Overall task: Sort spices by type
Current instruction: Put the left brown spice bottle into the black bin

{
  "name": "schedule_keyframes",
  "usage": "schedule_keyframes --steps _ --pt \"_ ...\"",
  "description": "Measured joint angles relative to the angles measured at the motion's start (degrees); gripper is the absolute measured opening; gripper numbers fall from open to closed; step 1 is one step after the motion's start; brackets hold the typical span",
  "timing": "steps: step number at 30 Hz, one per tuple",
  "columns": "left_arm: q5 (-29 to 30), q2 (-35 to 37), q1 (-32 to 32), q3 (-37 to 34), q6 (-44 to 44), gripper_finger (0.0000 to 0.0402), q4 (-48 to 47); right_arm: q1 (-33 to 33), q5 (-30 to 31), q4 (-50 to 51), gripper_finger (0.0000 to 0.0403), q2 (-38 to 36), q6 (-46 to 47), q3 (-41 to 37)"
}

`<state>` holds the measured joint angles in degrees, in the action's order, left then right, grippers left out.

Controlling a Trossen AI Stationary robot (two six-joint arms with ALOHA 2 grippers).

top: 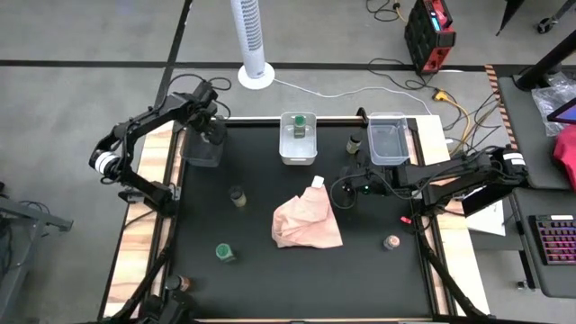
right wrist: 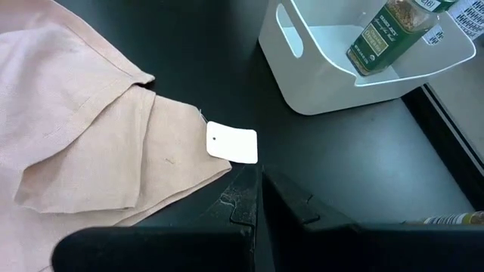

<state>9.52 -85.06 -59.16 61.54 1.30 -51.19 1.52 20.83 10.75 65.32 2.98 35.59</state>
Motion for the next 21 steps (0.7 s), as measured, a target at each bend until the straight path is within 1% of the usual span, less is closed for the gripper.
schedule_keyframes --steps 12,21 --pt "0.0 0.0 0.0 -3.4 -0.85 0.0165 4.67 0.0 0.01 -0.01 0.0013 0.0 -0.02 0.0" --pt "0.0 0.0 0.0 -5.01 -1.43 0.0165 5.62 0.0 -0.01 -0.03 0.0013 0.0 -0.01 0.0"
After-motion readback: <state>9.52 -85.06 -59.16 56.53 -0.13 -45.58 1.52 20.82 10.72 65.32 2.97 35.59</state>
